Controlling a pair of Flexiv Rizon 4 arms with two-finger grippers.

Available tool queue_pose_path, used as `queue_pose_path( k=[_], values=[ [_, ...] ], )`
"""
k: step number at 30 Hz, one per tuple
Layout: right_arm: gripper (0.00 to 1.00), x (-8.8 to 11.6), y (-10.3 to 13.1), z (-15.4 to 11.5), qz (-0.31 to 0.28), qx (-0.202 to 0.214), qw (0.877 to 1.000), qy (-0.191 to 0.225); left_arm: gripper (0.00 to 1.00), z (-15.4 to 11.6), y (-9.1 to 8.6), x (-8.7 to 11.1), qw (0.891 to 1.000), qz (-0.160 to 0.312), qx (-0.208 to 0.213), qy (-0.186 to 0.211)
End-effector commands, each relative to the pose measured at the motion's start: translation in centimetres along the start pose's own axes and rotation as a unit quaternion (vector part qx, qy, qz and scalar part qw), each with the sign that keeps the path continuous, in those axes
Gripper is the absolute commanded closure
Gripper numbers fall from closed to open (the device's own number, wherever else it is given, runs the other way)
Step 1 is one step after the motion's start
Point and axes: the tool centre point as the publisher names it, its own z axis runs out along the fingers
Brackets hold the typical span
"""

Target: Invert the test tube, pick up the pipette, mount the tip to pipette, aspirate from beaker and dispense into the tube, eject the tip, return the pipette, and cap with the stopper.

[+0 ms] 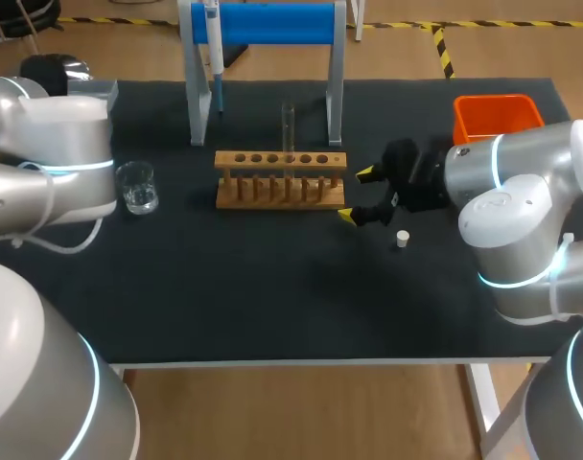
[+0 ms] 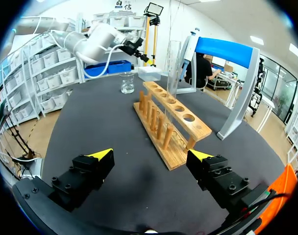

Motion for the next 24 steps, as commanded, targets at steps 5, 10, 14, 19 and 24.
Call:
queue_pose_path(
  k=[5,10,14,19,24],
  values=[
    [0.0,0.0,-0.1,-0.1,0.0,0.0,1.0,0.0,0.55,1.7,-0.3,0.0,1.0,0.003,-0.001,0.001],
    [0.0,0.0,-0.1,-0.1,0.0,0.0,1.0,0.0,0.56,2.2,-0.3,-0.1,1.0,0.003,-0.004,0.002],
    [0.0,0.0,-0.1,-0.1,0.0,0.0,1.0,0.0,0.57,2.6,-0.4,-0.2,1.0,0.0,-0.004,0.001],
    [0.0,0.0,-0.1,-0.1,0.0,0.0,1.0,0.0,0.58,2.9,-0.3,-0.5,1.0,-0.002,-0.005,0.0],
    [0.0,0.0,-0.1,-0.1,0.0,0.0,1.0,0.0,0.57,3.2,-0.2,-0.8,1.0,-0.005,-0.005,-0.004]
  ],
)
